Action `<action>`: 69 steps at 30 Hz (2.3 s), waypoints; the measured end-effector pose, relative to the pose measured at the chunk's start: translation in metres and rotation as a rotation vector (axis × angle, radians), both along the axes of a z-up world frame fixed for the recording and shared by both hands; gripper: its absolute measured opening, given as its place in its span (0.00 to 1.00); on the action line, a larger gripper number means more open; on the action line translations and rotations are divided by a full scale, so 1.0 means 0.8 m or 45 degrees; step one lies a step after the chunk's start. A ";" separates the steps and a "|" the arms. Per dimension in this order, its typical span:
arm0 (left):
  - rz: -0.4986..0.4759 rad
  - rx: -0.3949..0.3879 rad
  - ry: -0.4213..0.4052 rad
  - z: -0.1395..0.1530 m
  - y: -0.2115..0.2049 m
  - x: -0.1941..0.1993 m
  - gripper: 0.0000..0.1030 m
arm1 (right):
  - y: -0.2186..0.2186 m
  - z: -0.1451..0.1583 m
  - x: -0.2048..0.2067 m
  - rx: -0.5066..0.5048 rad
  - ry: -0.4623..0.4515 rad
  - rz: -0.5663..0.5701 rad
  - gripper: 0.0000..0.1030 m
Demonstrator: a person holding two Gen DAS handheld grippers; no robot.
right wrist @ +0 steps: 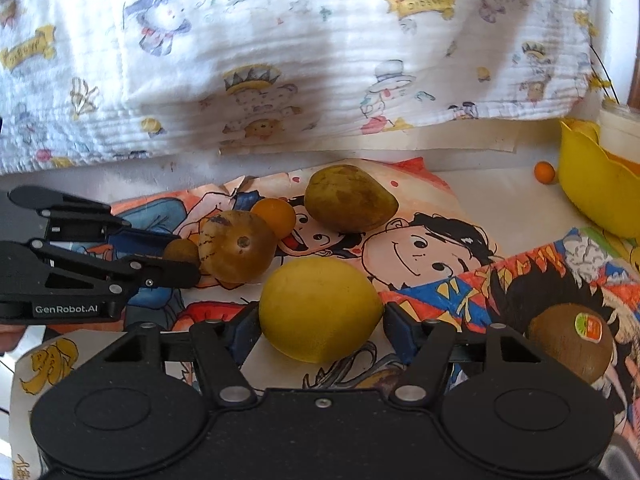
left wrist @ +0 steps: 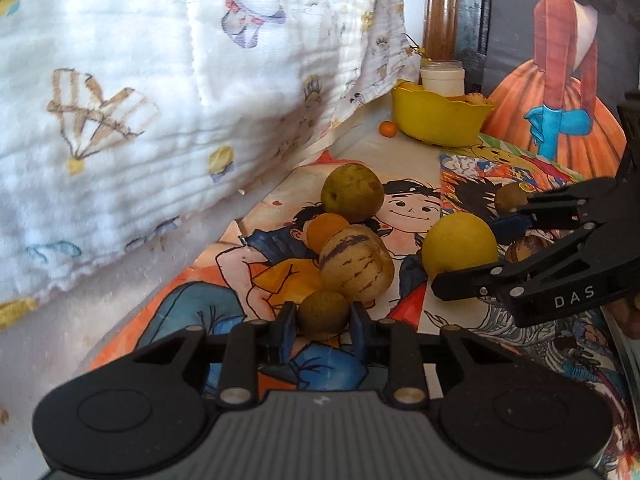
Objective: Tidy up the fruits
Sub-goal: 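Carry the small brown fruit in left gripper while right gripper carries the lemon to the tray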
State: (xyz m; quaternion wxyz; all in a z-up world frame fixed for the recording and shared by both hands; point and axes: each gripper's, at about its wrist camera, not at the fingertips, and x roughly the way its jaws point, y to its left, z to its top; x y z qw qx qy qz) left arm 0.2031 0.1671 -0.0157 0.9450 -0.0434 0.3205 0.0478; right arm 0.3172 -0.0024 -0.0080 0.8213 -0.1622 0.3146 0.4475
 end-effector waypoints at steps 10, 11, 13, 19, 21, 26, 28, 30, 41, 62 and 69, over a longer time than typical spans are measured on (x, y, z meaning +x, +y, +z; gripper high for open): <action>0.040 -0.039 -0.019 0.005 -0.009 -0.012 0.30 | -0.019 0.013 -0.017 0.053 -0.004 0.017 0.66; 0.046 -0.043 -0.024 0.005 -0.011 -0.014 0.30 | -0.022 0.015 -0.018 0.063 -0.003 0.016 0.66; 0.050 -0.051 -0.034 0.006 -0.015 -0.017 0.30 | -0.029 0.020 -0.022 0.081 -0.004 0.015 0.66; 0.044 -0.054 -0.065 0.016 -0.032 -0.026 0.30 | -0.060 0.039 -0.036 0.123 -0.024 -0.004 0.66; 0.035 -0.060 -0.075 0.021 -0.040 -0.029 0.30 | -0.074 0.045 -0.042 0.135 -0.034 -0.022 0.66; -0.004 -0.073 -0.095 0.032 -0.065 -0.033 0.30 | -0.113 0.060 -0.057 0.166 -0.053 -0.065 0.66; -0.032 -0.077 -0.100 0.035 -0.078 -0.034 0.30 | -0.131 0.065 -0.064 0.177 -0.058 -0.084 0.66; -0.062 -0.081 -0.108 0.038 -0.094 -0.035 0.30 | -0.150 0.069 -0.070 0.188 -0.065 -0.107 0.66; -0.242 -0.143 -0.131 0.047 -0.186 -0.033 0.30 | -0.267 0.071 -0.100 0.209 -0.109 -0.300 0.66; -0.390 -0.145 0.006 0.005 -0.298 -0.005 0.30 | -0.338 0.015 -0.030 0.172 -0.102 -0.489 0.66; -0.390 -0.104 0.025 0.000 -0.306 0.001 0.30 | -0.331 -0.002 -0.014 0.139 -0.096 -0.482 0.66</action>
